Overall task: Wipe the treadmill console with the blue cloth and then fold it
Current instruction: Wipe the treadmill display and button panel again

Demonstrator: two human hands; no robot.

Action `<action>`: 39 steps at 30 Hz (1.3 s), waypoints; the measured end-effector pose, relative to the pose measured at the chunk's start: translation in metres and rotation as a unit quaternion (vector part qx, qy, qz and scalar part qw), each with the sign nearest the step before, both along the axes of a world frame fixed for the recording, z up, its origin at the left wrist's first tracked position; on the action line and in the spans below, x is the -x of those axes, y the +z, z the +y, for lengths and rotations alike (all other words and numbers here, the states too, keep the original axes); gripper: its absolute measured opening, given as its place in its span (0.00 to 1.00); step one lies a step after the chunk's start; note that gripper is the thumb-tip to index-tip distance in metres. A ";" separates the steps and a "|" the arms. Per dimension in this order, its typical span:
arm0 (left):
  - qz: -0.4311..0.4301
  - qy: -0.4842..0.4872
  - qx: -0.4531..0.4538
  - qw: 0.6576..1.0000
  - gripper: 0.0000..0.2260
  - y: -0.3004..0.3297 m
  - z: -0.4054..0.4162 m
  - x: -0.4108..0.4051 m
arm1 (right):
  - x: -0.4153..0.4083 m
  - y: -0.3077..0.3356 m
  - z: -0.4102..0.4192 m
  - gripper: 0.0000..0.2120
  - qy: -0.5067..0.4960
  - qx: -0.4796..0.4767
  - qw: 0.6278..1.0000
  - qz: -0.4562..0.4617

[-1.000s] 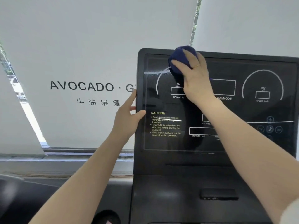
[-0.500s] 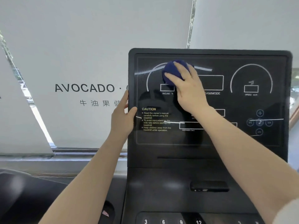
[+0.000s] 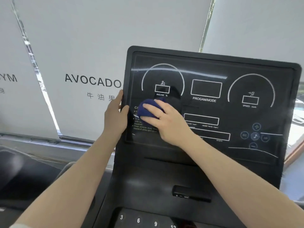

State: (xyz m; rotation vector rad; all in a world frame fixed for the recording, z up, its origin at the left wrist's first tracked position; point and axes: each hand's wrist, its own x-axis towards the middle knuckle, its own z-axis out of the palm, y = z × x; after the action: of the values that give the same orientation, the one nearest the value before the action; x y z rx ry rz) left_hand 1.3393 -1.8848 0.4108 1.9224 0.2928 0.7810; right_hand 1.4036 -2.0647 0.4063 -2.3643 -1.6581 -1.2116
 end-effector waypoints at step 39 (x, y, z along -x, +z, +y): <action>0.054 -0.001 -0.133 0.990 0.32 0.002 -0.011 0.007 | -0.025 0.041 0.026 0.18 -0.195 -0.320 0.927 -0.033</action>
State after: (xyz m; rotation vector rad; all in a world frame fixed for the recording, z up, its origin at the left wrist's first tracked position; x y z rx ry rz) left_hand 1.3320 -1.8962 0.4130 2.2209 0.2622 0.7455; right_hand 1.4287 -2.0384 0.4470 -2.2616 -0.6307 -1.5876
